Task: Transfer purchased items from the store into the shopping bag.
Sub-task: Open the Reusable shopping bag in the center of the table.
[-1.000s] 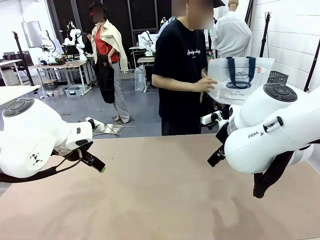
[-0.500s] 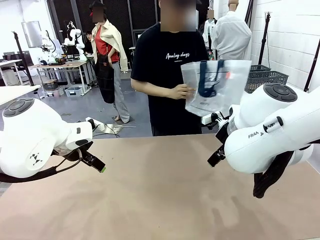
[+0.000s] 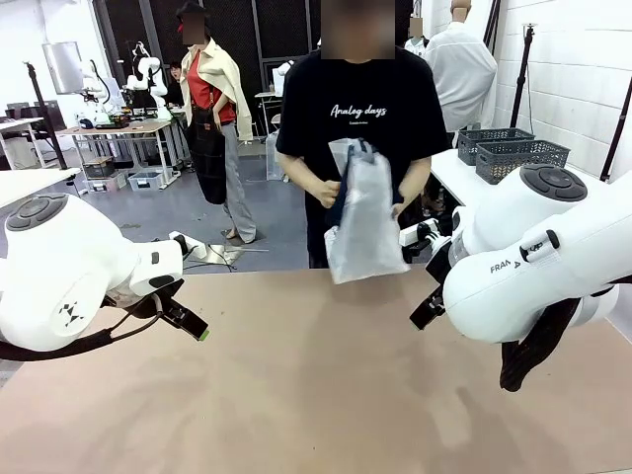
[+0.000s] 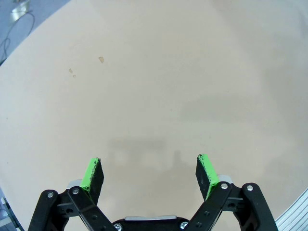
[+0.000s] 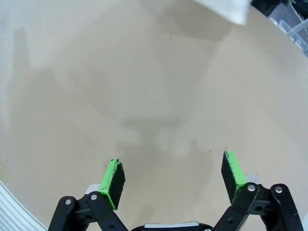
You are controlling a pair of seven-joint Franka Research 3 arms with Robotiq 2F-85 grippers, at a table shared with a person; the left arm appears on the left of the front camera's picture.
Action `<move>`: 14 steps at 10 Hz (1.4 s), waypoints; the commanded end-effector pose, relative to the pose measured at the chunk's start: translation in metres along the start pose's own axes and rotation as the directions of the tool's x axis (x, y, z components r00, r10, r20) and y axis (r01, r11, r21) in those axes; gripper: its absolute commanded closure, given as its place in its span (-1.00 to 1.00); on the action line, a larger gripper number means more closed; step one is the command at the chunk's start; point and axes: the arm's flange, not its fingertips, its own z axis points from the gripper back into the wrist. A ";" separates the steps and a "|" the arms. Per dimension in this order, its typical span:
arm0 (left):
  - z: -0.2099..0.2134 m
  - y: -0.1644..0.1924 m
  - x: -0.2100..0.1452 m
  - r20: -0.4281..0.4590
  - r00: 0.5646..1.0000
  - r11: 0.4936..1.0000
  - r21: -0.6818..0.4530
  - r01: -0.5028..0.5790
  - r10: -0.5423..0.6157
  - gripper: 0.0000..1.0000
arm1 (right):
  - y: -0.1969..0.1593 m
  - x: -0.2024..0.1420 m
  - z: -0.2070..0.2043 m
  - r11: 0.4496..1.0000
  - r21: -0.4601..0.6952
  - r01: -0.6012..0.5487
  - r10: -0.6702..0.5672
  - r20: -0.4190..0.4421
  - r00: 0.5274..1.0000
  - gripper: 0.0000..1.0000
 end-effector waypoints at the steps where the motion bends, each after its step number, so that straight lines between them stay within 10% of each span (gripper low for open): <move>1: 0.000 0.001 0.000 0.000 1.000 1.000 0.000 -0.004 0.004 -1.00 | 0.001 0.000 0.000 1.000 0.000 -0.002 0.002 0.000 1.000 -1.00; 14: 0.000 0.001 0.000 0.000 1.000 1.000 0.000 -0.004 0.004 -1.00 | 0.001 0.000 0.000 1.000 0.000 -0.002 0.002 0.000 1.000 -1.00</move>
